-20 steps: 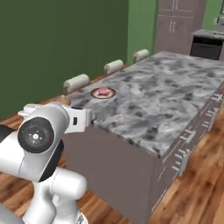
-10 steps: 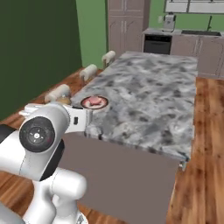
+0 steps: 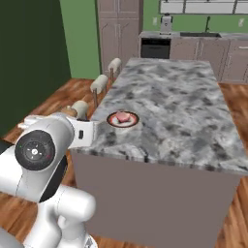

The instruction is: Retrieve the shaker from the cabinet and place it next the steak on a plate on the dining table.

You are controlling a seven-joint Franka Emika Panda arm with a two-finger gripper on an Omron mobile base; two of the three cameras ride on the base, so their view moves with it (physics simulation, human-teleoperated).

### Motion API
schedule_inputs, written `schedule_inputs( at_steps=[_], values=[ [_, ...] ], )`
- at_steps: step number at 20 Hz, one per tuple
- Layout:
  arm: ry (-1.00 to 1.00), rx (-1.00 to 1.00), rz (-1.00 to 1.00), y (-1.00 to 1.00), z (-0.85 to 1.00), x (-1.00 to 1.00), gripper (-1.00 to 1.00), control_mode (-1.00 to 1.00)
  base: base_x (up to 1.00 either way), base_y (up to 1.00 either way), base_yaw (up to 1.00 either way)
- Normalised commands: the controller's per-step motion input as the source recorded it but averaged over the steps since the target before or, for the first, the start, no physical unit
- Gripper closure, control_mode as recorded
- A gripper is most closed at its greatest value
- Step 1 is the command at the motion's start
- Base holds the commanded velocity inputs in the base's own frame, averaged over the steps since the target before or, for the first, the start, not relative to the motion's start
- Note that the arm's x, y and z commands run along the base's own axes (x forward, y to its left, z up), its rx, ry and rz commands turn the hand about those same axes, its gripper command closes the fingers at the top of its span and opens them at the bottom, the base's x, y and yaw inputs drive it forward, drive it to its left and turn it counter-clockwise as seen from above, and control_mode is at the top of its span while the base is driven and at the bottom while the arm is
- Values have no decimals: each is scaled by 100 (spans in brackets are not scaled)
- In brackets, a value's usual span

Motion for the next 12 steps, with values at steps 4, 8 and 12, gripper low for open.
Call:
schedule_inputs(
  at_steps=[4,8,12],
  values=[
    [0,0,0,0,0,0,100,100,99,-3,8],
    [0,0,0,0,0,0,100,100,100,-39,24],
    [0,0,0,0,0,0,100,100,75,-67,38]
  ],
)
